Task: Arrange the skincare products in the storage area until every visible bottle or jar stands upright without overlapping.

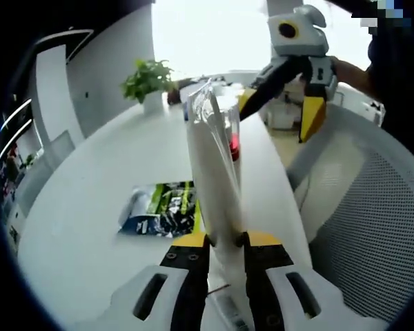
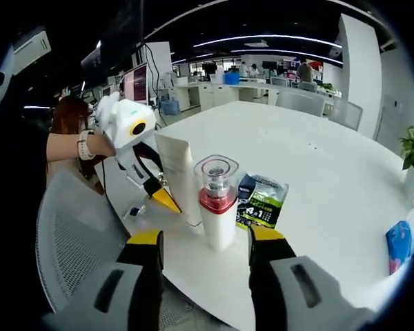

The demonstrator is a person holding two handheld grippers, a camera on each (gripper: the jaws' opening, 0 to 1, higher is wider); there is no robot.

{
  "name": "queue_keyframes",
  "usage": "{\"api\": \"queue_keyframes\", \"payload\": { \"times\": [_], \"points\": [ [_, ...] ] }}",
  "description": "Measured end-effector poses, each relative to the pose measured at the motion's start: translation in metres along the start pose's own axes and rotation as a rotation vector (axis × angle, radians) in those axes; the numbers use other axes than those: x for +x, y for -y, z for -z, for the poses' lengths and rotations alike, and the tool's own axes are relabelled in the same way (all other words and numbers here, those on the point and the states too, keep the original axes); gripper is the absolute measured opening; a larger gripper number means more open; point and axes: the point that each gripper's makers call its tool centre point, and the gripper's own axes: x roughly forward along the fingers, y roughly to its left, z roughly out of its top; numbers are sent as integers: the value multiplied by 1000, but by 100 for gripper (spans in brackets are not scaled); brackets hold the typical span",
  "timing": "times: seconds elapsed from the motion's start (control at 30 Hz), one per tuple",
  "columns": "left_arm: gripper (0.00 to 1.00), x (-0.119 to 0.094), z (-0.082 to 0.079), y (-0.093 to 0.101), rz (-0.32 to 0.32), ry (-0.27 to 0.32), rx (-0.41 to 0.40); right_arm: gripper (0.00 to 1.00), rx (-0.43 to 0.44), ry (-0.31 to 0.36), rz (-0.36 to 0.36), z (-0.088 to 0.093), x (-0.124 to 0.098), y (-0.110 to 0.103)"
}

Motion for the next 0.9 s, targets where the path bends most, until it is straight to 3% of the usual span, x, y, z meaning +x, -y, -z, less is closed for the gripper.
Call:
{"api": "queue_keyframes", "payload": {
  "times": [0.9],
  "points": [
    [17,8,-5,-1,15,16,31,53,19,1,21,4,-2,3]
  ]
}}
